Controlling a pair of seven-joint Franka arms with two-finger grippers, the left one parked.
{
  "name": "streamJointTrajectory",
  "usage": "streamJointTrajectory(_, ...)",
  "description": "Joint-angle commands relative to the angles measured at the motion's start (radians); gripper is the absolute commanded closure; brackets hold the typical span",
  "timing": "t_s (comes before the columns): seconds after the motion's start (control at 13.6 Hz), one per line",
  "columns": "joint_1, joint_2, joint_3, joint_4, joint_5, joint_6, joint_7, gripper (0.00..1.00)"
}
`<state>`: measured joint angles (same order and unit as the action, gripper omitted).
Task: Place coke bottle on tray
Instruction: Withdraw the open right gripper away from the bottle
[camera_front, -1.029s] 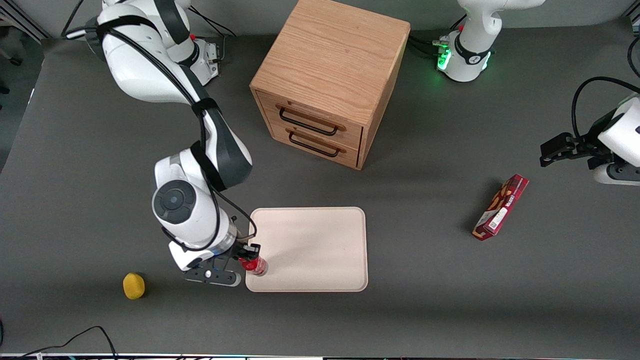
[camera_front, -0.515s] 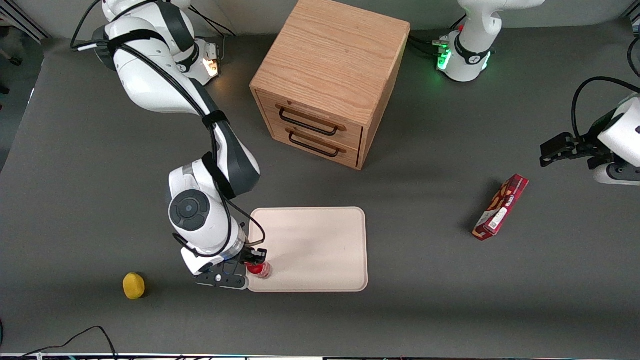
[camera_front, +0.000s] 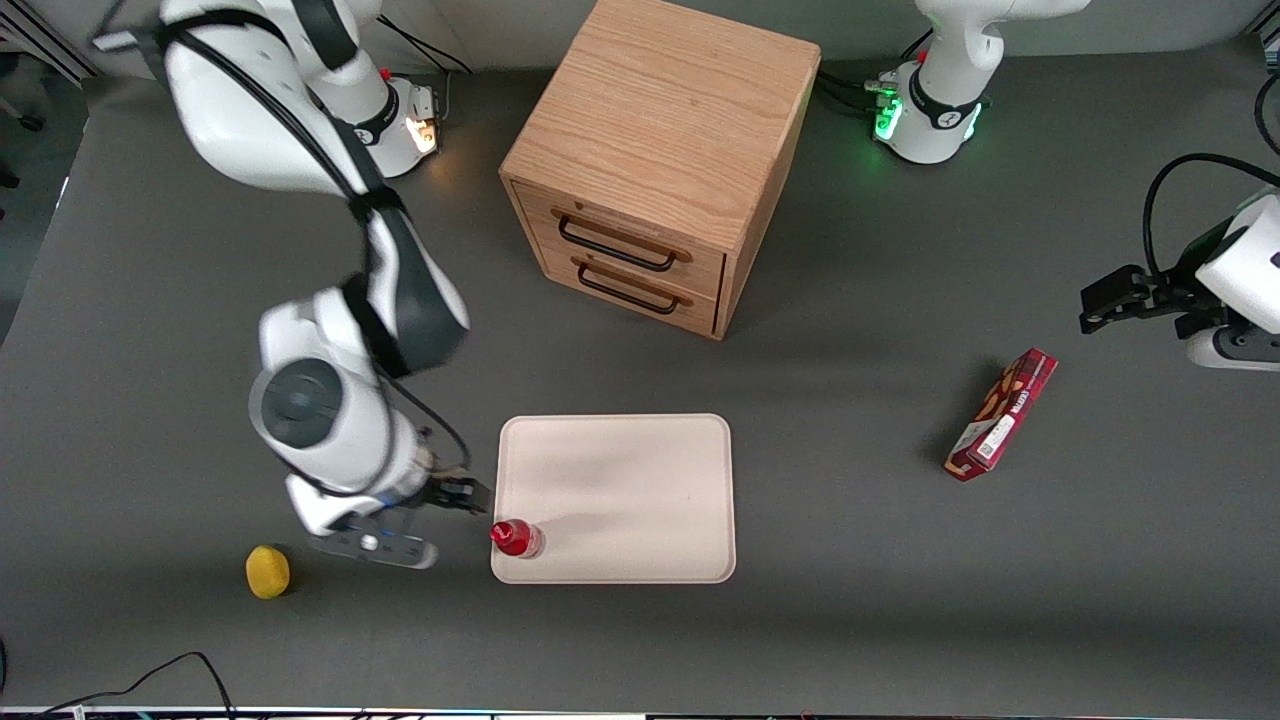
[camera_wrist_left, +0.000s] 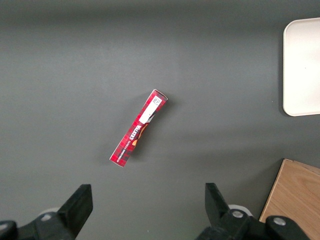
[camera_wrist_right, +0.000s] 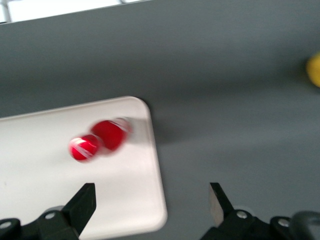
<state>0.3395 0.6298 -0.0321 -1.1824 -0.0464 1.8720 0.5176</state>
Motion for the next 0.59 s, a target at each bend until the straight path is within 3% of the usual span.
streamJointTrajectory(0.0, -0.1, -0.468, 0.026, -0.521, 0.005, 0.023, -0.137, 0.0)
streamJointTrajectory(0.22, -0.267, -0.735, 0.095, -0.722, 0.051, 0.003, -0.224, 0.0)
streamJointTrajectory(0.37, -0.351, -0.76, 0.156, -0.698, 0.057, -0.069, -0.24, 0.0)
streamJointTrajectory(0.51, -0.373, -0.748, 0.175, -0.654, 0.057, -0.082, -0.238, 0.0)
